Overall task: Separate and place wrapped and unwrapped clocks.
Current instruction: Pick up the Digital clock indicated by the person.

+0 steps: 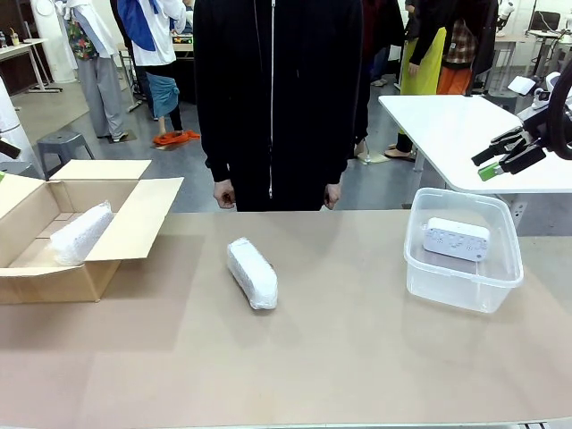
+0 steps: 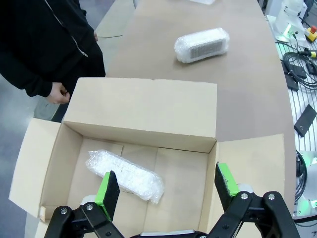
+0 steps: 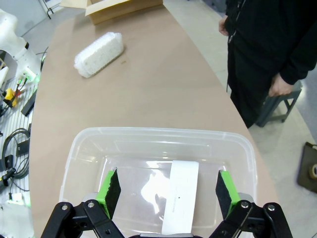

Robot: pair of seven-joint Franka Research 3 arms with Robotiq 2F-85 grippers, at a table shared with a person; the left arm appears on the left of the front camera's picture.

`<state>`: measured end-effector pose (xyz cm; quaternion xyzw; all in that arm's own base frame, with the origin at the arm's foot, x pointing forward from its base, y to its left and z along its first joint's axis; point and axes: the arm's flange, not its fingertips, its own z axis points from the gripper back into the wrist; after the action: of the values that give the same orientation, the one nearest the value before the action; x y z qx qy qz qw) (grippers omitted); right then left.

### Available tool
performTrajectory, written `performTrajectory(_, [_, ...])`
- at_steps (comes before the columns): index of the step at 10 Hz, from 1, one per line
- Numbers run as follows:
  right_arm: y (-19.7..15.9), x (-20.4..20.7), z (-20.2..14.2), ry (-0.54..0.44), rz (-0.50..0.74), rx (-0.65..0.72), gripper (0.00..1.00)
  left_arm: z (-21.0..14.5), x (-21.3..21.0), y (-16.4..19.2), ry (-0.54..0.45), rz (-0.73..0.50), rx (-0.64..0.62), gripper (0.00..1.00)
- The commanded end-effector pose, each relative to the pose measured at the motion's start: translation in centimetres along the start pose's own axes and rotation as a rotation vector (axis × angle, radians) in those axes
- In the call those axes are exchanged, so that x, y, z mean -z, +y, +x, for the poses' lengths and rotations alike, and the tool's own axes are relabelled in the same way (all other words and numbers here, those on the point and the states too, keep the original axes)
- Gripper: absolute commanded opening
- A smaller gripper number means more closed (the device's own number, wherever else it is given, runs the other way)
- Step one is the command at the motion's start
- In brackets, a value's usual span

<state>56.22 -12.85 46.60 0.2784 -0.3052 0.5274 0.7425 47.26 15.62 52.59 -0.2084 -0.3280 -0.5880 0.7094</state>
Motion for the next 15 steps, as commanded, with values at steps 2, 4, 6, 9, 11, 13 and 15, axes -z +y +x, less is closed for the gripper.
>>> performTrajectory(2, [0.05,0.03,0.0,-0.001,0.001,0.0,1.0,0.09,-0.16,-0.21,0.0,0.001,0.006,1.0])
performTrajectory(4, [0.05,0.03,0.0,-0.001,0.001,0.0,1.0,0.09,-0.16,-0.21,0.0,0.001,0.006,1.0])
performTrajectory(6, [0.05,0.03,0.0,-0.001,0.001,0.0,1.0,0.09,-0.16,-0.21,0.0,0.001,0.006,1.0])
performTrajectory(9, [0.05,0.03,0.0,-0.001,0.001,0.0,1.0,0.09,-0.16,-0.21,0.0,0.001,0.006,1.0])
performTrajectory(11, [0.05,0.03,0.0,-0.001,0.001,0.0,1.0,0.09,-0.16,-0.21,0.0,0.001,0.006,1.0])
performTrajectory(13, [0.05,0.03,0.0,-0.001,0.001,0.0,1.0,0.09,-0.16,-0.21,0.0,0.001,0.006,1.0])
performTrajectory(15, [0.05,0.03,0.0,-0.001,0.001,0.0,1.0,0.09,-0.16,-0.21,0.0,0.001,0.006,1.0])
